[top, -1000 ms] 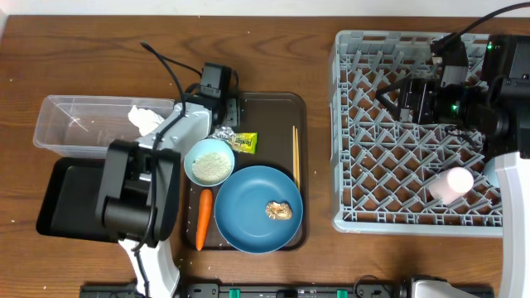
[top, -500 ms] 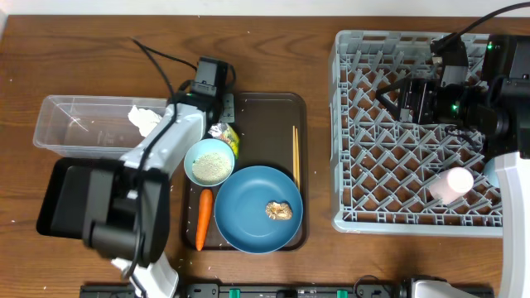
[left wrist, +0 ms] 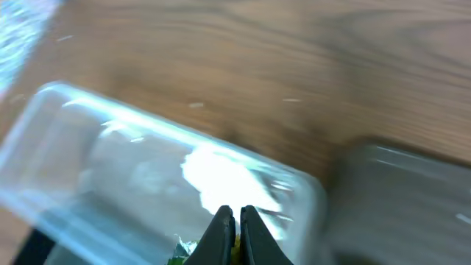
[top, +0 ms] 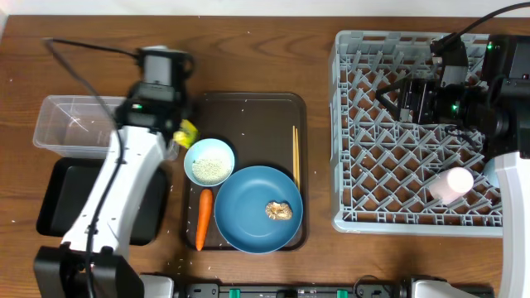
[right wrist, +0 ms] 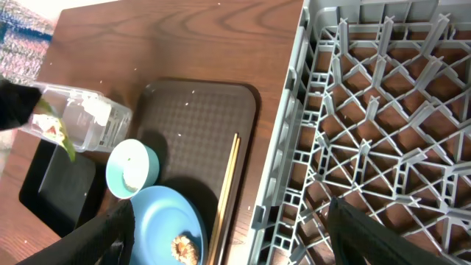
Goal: Sort waste into correct bins and load items into the dishwasher rack
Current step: 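Grasp the green snack wrapper with the left gripper, then grasp the light-blue rice bowl with the left gripper and lift it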
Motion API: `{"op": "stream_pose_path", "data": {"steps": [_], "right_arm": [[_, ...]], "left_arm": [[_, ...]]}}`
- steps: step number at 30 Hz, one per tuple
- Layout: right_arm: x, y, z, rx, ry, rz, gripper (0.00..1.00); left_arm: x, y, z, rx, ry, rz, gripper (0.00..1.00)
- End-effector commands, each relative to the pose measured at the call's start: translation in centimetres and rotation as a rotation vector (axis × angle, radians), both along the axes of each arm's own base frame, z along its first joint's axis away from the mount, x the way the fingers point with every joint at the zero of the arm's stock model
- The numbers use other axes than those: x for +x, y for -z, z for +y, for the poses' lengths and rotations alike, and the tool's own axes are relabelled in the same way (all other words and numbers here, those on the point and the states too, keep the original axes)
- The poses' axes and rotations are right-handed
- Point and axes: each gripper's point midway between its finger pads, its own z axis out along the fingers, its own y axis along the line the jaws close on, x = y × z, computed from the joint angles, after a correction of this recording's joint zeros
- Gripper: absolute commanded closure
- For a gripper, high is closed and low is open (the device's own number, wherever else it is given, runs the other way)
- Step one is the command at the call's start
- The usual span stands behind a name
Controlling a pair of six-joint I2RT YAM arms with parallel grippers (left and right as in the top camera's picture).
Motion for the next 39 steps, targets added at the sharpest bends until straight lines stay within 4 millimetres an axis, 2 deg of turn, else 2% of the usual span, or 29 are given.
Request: {"op": "stream_pose_path", "data": {"steps": [1,4,7,8,9,12,14,19,21,27,31,37,39], "right_arm": [[-0.2,0.0,0.6,0.007,-0.015,0.004,0.24],[-0.2,0.0,0.6,0.007,-0.015,0.004,0.24],[-0.2,0.0,0.6,0.006,-0.015,0.004,0.24],[-0.2,0.0,0.6,0.006,-0.015,0.004,0.24],[-0.2,0.0,0.6,0.006,-0.015,0.005,0.24],[-0.3,0.1,0.6,0.007,-0.015,0.012,0.21],[-0.3,0.1,0.6,0.006,-0.015,0.012,0.20],[0.1,-0.1,0.4,-0.006,-0.006,-0.008,0.18],[0.4,-0.1,0.1,-0.021,0.006,-0.018,0.18],[0.6,-0.1,-0.2,-0.036,0.018,-0.028,0.20],[0.6,-0.1,-0.2,-0.035,0.018,-0.023,0.22],[0.4,0.0,-0.2,-0.035,0.018,-0.016,0.23],[0.3,0.1,-0.2,-0.035,0.018,-0.009,0.23]], "left_arm": [[-0.2,1.5,4.7,0.009,-0.165,0.009,0.94],[1.0,2.5,5.7,-0.069,-0.181,-0.022,0.93],[2.5,2.8,6.6,-0.106,-0.184,-0.070,0.83],[2.7,2.6,6.7,-0.108,-0.185,-0.082,0.75],[2.8,2.6,6.7,-0.107,-0.185,-0.086,0.62],[2.2,1.9,6.0,-0.117,-0.151,-0.068,0.49],[1.3,1.4,4.1,-0.172,-0.082,-0.033,0.47],[-2.3,1.5,-5.1,-0.410,0.225,0.115,0.47],[-4.4,2.6,-8.0,-0.446,0.290,0.217,0.47],[-9.2,6.4,-14.6,-0.413,0.452,0.452,0.47],[-10.5,9.0,-17.0,-0.337,0.507,0.521,0.47],[-10.1,13.2,-17.9,-0.285,0.437,0.581,0.48],[-9.9,14.4,-17.8,-0.286,0.403,0.601,0.55]]}}
